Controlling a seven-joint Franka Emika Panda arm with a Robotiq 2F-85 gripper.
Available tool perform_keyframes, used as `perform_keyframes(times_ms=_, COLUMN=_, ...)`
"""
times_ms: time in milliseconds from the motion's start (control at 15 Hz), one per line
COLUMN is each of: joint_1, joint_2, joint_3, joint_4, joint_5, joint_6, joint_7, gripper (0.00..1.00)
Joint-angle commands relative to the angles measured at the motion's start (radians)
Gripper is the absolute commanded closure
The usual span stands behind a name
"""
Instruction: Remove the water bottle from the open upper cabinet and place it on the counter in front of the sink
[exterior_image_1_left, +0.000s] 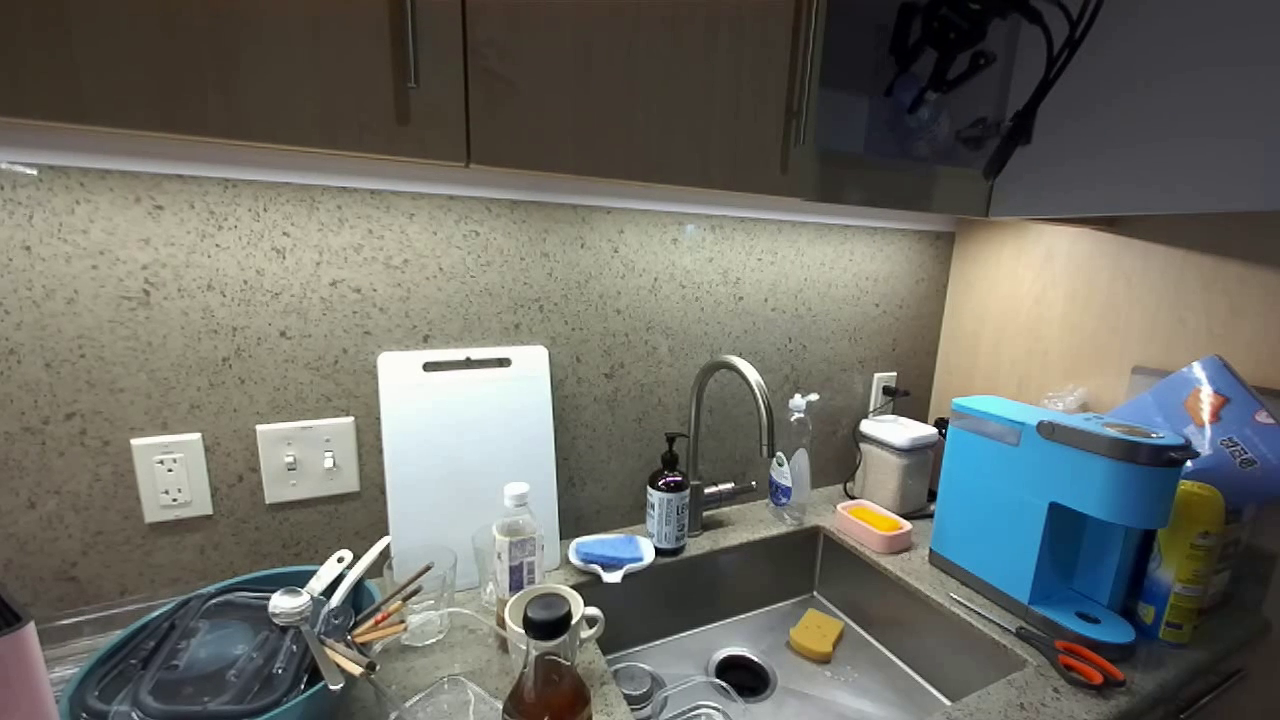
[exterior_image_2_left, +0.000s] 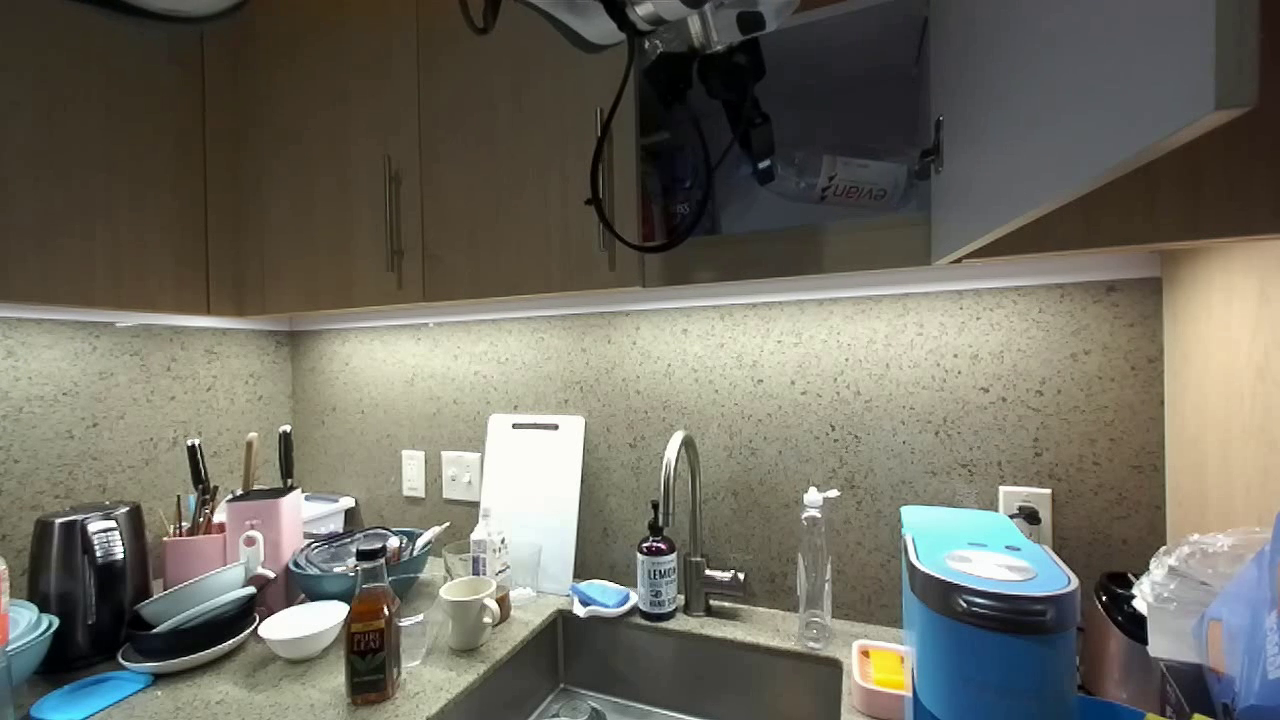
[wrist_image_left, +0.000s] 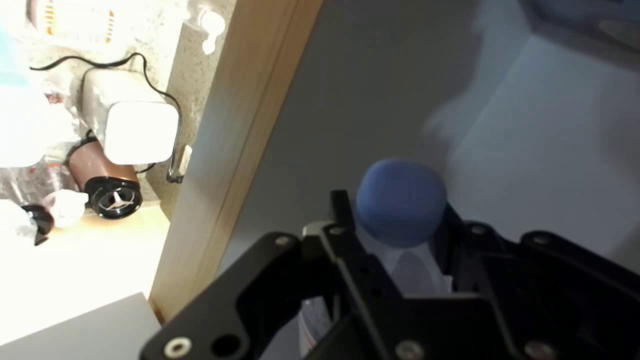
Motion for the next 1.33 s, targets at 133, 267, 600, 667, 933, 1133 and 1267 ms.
perform_keyframes(times_ms=133, joint_1=0.002, joint_2=-0.001, joint_3=0.001, joint_4=-0.003, joint_5=-0.006, joint_6=0.001, joint_7=0.007, gripper=0.61)
perform_keyframes(times_ms=267, joint_1=0.0, joint_2=0.003, joint_3=0.002, joint_4=0.0, joint_5=0.005, joint_6=-0.019, joint_7=0.004, gripper=0.86)
perform_keyframes(times_ms=600, joint_1=-0.02, joint_2=-0.075, joint_3=0.022, joint_4=-0.06, joint_5=0.152, joint_6=-0.217, joint_7=-0.179, gripper=0.86)
perform_keyframes(times_ms=667, joint_1=-0.017, joint_2=-0.089, joint_3=0.018, joint_4=-0.064, joint_5=0.161, joint_6=-0.247, joint_7=-0.208, gripper=0.86)
perform_keyframes(times_ms=933, joint_1=-0.009, joint_2=-0.151, joint_3=0.008, joint_4=-0.083, joint_5=0.161, joint_6=-0.342, joint_7=-0.272, gripper=0.86)
perform_keyframes(times_ms=1133, joint_1=-0.007, joint_2=-0.195, joint_3=0.006, joint_4=-0.106, joint_5=0.17, joint_6=-0.39, joint_7=-0.315, gripper=0.86)
perform_keyframes(times_ms=1267, joint_1=-0.007, joint_2=-0.221, joint_3=0.004, joint_4=-0.123, joint_5=0.18, joint_6=-0.404, joint_7=-0.321, gripper=0.86)
